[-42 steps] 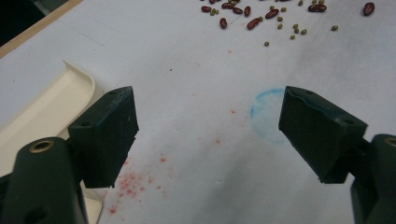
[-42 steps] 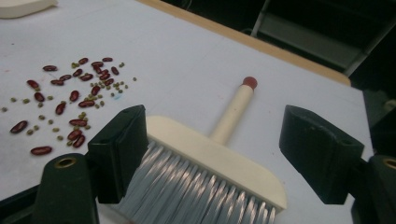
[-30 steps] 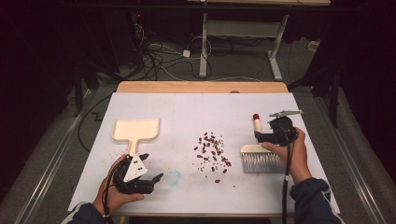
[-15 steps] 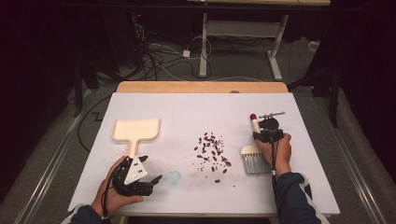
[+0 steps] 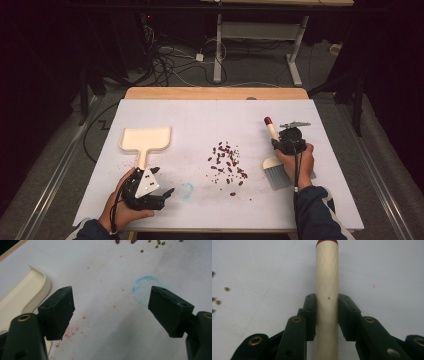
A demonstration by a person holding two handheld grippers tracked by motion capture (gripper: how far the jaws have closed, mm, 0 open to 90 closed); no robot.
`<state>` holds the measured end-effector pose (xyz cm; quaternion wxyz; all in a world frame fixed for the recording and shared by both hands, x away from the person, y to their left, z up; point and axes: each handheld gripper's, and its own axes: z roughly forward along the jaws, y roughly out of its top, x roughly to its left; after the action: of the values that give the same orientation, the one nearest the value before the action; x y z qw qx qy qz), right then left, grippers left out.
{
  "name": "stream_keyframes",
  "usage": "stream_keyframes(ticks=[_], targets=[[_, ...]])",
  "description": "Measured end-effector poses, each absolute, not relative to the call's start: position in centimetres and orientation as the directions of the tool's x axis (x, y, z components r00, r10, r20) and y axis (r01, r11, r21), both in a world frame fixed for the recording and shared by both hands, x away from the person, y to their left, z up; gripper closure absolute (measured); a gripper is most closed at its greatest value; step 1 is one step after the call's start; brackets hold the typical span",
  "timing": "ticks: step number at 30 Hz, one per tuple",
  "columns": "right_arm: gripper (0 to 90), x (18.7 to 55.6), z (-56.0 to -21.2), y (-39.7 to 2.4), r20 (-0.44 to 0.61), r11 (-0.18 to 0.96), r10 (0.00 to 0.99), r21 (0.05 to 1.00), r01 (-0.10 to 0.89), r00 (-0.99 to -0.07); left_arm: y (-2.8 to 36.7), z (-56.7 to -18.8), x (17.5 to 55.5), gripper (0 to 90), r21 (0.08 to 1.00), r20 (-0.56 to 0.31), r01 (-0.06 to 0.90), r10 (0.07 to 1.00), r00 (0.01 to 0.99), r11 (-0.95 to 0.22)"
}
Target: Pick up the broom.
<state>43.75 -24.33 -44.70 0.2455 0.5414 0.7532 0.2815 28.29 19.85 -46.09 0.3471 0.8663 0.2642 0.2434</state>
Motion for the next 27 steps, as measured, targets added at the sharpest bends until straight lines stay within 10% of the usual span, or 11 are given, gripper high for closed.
stream_keyframes(ticks=[10, 27], targets=[[70.9, 40.5, -41.3, -25.1, -0.057, 0.246, 0.942, 0.79, 0.562, -0.331, 18.5, -44.6, 29.1, 21.0, 0.787, 0.111, 0.341, 0.662, 0.742, -0.514], [71.0, 34.2, -36.3, -20.5, -0.056, 0.243, 0.878, 0.908, 0.342, -0.475, 1.6, -40.8, 31.5, 27.1, 0.86, -0.054, 0.274, 0.458, 0.888, -0.431]])
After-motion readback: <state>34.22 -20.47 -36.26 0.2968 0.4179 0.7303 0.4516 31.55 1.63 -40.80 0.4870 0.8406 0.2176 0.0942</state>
